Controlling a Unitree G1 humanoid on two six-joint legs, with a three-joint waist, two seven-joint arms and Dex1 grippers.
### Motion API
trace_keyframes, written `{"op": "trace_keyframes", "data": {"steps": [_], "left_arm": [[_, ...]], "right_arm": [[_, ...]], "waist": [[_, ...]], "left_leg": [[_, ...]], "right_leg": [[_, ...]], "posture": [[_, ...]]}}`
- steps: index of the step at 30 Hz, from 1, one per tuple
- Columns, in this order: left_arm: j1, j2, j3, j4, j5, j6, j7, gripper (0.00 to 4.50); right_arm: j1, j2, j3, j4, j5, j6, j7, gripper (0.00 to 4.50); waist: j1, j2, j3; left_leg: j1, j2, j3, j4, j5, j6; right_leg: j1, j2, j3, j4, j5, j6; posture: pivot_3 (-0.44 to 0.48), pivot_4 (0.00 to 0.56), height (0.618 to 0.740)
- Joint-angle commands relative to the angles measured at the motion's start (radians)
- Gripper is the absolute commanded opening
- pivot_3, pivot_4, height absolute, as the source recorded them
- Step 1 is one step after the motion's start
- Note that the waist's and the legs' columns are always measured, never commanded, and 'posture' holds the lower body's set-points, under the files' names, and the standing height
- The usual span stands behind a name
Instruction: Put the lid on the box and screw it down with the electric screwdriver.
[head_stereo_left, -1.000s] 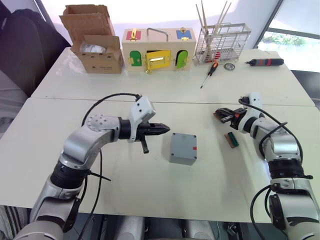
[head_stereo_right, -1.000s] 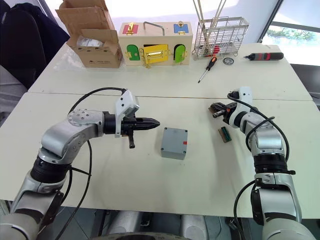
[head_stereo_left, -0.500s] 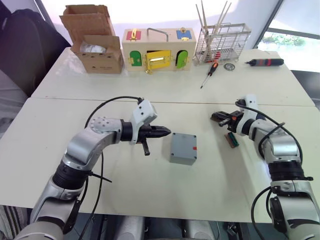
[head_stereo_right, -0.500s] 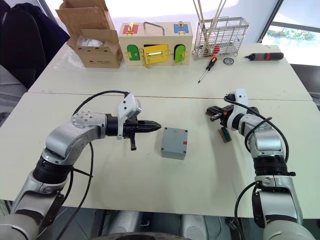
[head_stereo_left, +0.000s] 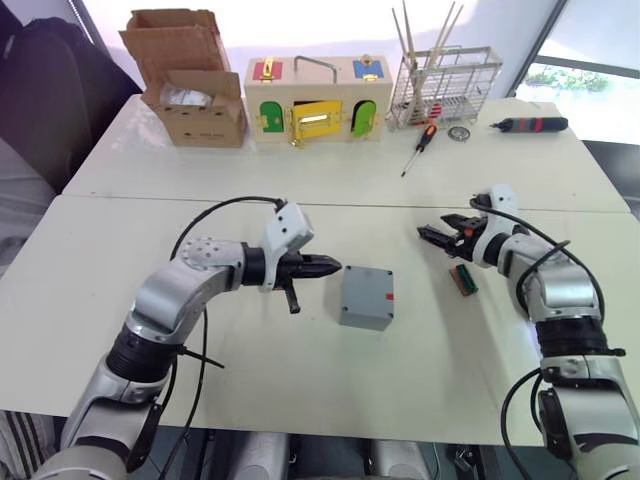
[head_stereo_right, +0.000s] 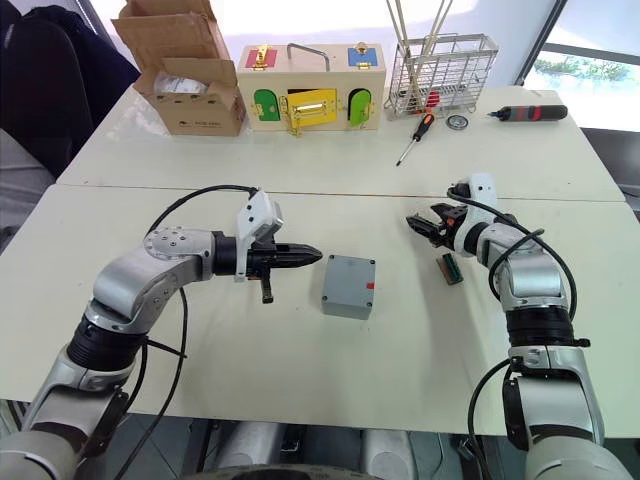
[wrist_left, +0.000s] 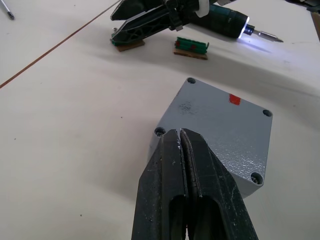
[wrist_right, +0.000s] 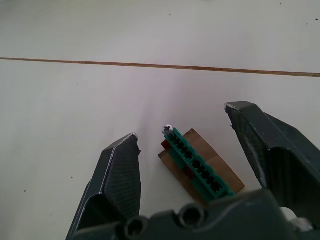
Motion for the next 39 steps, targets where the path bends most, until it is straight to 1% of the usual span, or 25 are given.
{"op": "trace_keyframes", "data": {"steps": [1, 4, 7, 9, 11, 12, 13, 19, 26, 33, 36, 39], "left_arm": [[-0.006, -0.002, 0.003, -0.023, -0.005, -0.021, 0.001, 0.00], [-0.005, -0.003, 0.000, -0.023, -0.004, -0.022, 0.004, 0.00], [-0.004, -0.004, 0.000, -0.024, -0.005, -0.020, 0.006, 0.00], [-0.004, -0.004, -0.001, -0.022, -0.004, -0.021, 0.006, 0.00], [-0.004, -0.004, -0.002, -0.024, -0.005, -0.019, 0.006, 0.00], [-0.004, -0.004, -0.002, -0.026, -0.005, -0.017, 0.007, 0.00], [-0.003, -0.003, -0.002, -0.027, -0.006, -0.015, 0.007, 0.00], [-0.001, 0.000, -0.002, -0.032, -0.007, -0.011, 0.010, 0.00], [-0.001, 0.000, -0.003, -0.031, -0.009, -0.009, 0.008, 0.00], [-0.004, -0.001, -0.005, -0.026, -0.008, -0.011, 0.006, 0.00], [-0.002, 0.004, -0.003, -0.035, -0.010, -0.007, 0.004, 0.00], [0.007, 0.028, 0.008, -0.066, -0.025, 0.007, -0.010, 0.00]], "right_arm": [[-0.022, -0.007, -0.029, -0.031, 0.015, -0.006, 0.002, 3.04], [-0.019, -0.006, -0.025, -0.033, 0.016, -0.003, 0.004, 3.04], [-0.020, 0.002, -0.021, -0.028, 0.015, -0.005, 0.001, 2.48], [-0.022, 0.007, -0.021, -0.028, 0.015, -0.007, -0.002, 1.75], [-0.025, 0.013, -0.024, -0.029, 0.019, -0.007, -0.004, 0.63], [-0.026, 0.014, -0.024, -0.029, 0.019, -0.006, -0.004, 0.21], [-0.026, 0.015, -0.025, -0.030, 0.020, -0.005, -0.004, 0.03], [-0.020, 0.012, -0.028, -0.042, 0.025, 0.006, -0.002, 0.03], [-0.034, 0.002, -0.067, -0.084, 0.059, 0.042, -0.022, 0.03], [-0.036, -0.005, -0.079, -0.122, 0.073, 0.066, -0.024, 0.03], [-0.033, -0.025, -0.106, -0.187, 0.102, 0.095, -0.022, 0.03], [0.020, -0.068, -0.137, -0.356, 0.187, 0.177, 0.037, 0.03]], "waist": [[0.000, 0.000, 0.000], [0.000, 0.000, 0.000], [0.000, 0.000, 0.000], [0.000, 0.000, 0.000], [-0.001, 0.000, 0.000], [0.000, 0.000, 0.000], [0.000, 0.000, 0.000], [0.000, 0.000, 0.000], [0.000, 0.000, 0.000], [0.000, 0.000, 0.000], [0.000, 0.000, 0.000], [0.002, 0.000, 0.000]], "left_leg": [[0.000, 0.000, 0.000, 0.000, 0.000, 0.000], [0.000, 0.000, 0.000, 0.000, 0.000, 0.000], [0.000, 0.000, 0.000, 0.000, 0.000, 0.000], [0.000, 0.000, 0.000, 0.000, 0.000, 0.000], [0.000, 0.000, 0.000, 0.000, 0.000, 0.000], [0.000, 0.000, 0.000, 0.000, 0.000, 0.000], [0.000, 0.000, 0.000, 0.000, 0.000, 0.000], [0.000, 0.000, 0.000, 0.000, 0.000, 0.000], [0.000, 0.000, 0.000, 0.000, 0.000, 0.000], [0.000, 0.000, 0.000, 0.000, 0.000, 0.000], [0.000, 0.000, 0.000, 0.000, 0.000, 0.000], [0.000, 0.000, 0.000, 0.000, 0.000, 0.000]], "right_leg": [[0.000, 0.000, 0.000, 0.000, 0.000, 0.000], [0.000, 0.000, 0.000, 0.000, 0.000, 0.000], [0.000, 0.000, 0.000, 0.000, 0.000, 0.000], [0.000, 0.000, 0.000, 0.000, 0.000, 0.000], [0.000, 0.000, 0.000, 0.000, 0.000, 0.000], [0.000, 0.000, 0.000, 0.000, 0.000, 0.000], [0.000, 0.000, 0.000, 0.000, 0.000, 0.000], [0.000, 0.000, 0.000, 0.000, 0.000, 0.000], [0.000, 0.000, 0.000, 0.000, 0.000, 0.000], [0.000, 0.000, 0.000, 0.000, 0.000, 0.000], [0.000, 0.000, 0.000, 0.000, 0.000, 0.000], [0.000, 0.000, 0.000, 0.000, 0.000, 0.000]], "posture": [[0.000, 0.150, 0.735], [0.000, 0.150, 0.735], [0.000, 0.150, 0.735], [0.000, 0.150, 0.735], [0.000, 0.150, 0.735], [0.000, 0.150, 0.735], [0.000, 0.150, 0.735], [0.000, 0.150, 0.735], [0.000, 0.150, 0.735], [0.000, 0.150, 0.735], [0.000, 0.150, 0.735], [0.000, 0.150, 0.735]]}}
